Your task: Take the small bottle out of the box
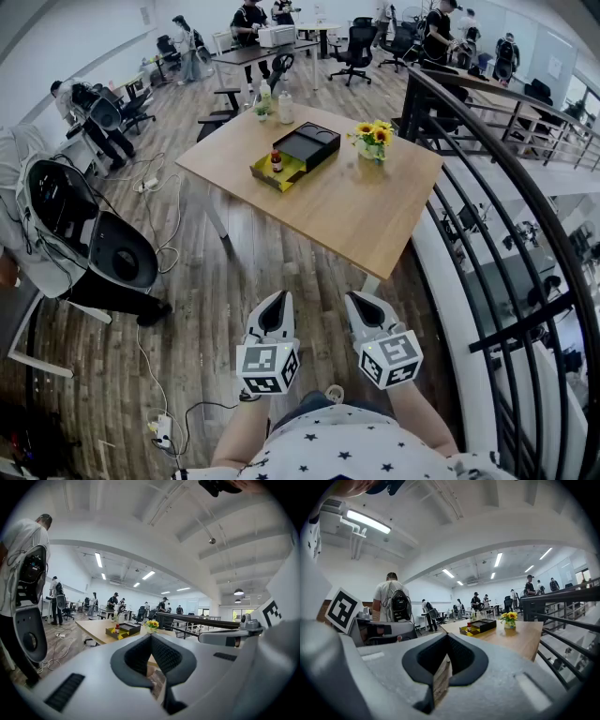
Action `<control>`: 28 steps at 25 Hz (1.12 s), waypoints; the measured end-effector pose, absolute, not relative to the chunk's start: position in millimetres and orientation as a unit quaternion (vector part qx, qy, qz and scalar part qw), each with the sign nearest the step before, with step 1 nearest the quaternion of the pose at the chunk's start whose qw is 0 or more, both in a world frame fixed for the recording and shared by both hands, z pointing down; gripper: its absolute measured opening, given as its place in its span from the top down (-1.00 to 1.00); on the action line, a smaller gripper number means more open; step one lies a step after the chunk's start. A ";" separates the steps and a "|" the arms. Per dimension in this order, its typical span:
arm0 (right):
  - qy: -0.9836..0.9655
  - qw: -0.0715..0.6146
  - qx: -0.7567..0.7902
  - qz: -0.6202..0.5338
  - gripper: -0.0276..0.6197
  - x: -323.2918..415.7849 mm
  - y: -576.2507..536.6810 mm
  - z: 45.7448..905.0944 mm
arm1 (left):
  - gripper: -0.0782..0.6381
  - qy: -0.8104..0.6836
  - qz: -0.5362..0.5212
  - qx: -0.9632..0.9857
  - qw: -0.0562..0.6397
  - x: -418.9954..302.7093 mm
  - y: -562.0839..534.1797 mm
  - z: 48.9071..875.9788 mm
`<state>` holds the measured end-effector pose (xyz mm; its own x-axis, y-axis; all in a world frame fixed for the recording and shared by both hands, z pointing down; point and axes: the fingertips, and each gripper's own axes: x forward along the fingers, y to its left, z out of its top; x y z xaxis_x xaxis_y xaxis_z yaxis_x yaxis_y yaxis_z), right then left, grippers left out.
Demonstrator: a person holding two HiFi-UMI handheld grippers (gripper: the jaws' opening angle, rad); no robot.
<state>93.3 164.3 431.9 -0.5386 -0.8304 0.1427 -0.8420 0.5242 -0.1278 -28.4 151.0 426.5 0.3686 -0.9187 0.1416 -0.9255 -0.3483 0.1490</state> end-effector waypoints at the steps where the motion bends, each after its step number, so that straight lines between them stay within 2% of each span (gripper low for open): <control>1: -0.872 0.031 0.480 0.091 0.90 92.1 164.6 432.9 | 0.78 -0.562 0.018 0.821 0.100 -29.3 151.0 426.6; 23: -0.879 0.037 0.463 0.102 0.90 90.4 152.3 438.7 | 0.77 -0.558 0.024 0.825 0.086 -20.8 143.5 423.5; 28: -0.880 0.041 0.460 0.107 0.84 95.0 148.6 443.7 | 0.70 -0.559 0.027 0.824 0.087 -17.9 139.6 424.9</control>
<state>95.0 148.6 443.7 -0.5730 -0.8016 0.1709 -0.8192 0.5536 -0.1500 -17.9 139.6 424.9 0.3733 -0.9167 0.1429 -0.9262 -0.3596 0.1131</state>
